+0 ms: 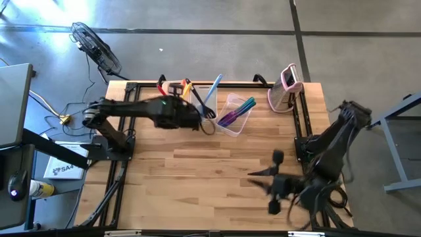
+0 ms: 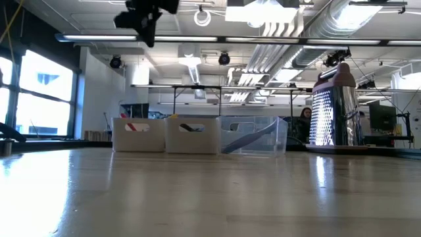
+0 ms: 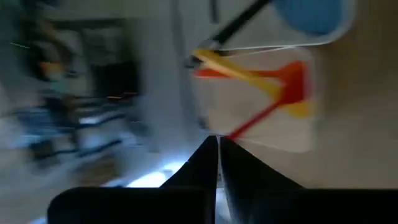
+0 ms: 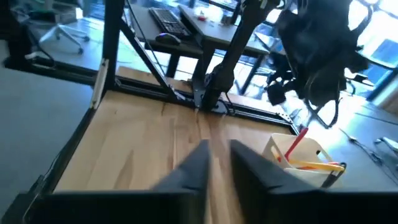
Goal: Pick & Place Kitchen Items
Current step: Return to Home Position
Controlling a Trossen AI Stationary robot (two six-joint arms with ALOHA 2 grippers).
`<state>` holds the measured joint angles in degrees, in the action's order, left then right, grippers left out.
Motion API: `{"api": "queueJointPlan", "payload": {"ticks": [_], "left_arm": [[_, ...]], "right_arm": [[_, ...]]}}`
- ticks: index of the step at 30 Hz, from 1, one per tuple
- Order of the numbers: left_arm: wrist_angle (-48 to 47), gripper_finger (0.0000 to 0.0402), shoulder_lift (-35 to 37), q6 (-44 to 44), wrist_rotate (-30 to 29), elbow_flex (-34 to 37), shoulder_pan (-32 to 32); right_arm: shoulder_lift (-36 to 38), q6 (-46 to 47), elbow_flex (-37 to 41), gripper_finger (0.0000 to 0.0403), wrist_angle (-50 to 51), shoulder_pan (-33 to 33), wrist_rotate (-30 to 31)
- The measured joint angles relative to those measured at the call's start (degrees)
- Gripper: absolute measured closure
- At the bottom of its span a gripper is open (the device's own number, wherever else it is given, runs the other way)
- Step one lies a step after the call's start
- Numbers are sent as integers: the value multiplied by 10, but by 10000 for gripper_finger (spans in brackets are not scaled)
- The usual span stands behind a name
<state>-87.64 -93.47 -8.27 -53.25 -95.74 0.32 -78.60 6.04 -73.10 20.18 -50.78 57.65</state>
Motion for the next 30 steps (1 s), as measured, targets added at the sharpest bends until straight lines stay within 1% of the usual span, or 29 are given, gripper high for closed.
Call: {"api": "queueJointPlan", "payload": {"ticks": [1, 2, 3, 6, 9, 11, 13, 15, 18, 21, 24, 25, 27, 29, 30], "left_arm": [[0, 392, 16, 20, 48, -6, 11], [0, 396, 32, 25, 87, -6, 22], [18, 398, 49, 23, 113, -3, 31], [89, 399, 121, -6, 181, 35, 70], [183, 400, 196, -24, 267, 96, 101], [243, 401, 252, -35, 319, 155, 123], [315, 401, 314, -36, 367, 223, 134], [376, 401, 379, -38, 408, 303, 143], [464, 401, 476, -20, 449, 432, 143], [538, 401, 572, 25, 490, 546, 142], [603, 401, 650, 75, 533, 625, 142], [617, 401, 672, 85, 542, 645, 142], [642, 401, 715, 88, 554, 677, 142], [668, 401, 754, 88, 562, 705, 142], [679, 401, 770, 88, 562, 720, 142]], "right_arm": [[20, 0, 0, 371, 21, 1, -11], [40, 3, 0, 385, 46, 1, -22], [60, 12, 0, 390, 74, 2, -34], [128, 56, 0, 396, 188, 14, -69], [191, 119, 3, 400, 306, 33, -75], [238, 140, 32, 399, 320, 44, -67], [293, 140, 84, 399, 301, 52, -74], [355, 133, 151, 400, 256, 58, -103], [459, 118, 267, 401, 180, 59, -141], [572, 103, 383, 399, 80, 59, -170], [669, 43, 478, 400, -43, 60, -205], [696, 21, 505, 400, -72, 60, -220], [745, -17, 554, 400, -130, 59, -232], [782, -41, 595, 399, -159, 59, -232], [784, -44, 612, 399, -167, 60, -227]]}}
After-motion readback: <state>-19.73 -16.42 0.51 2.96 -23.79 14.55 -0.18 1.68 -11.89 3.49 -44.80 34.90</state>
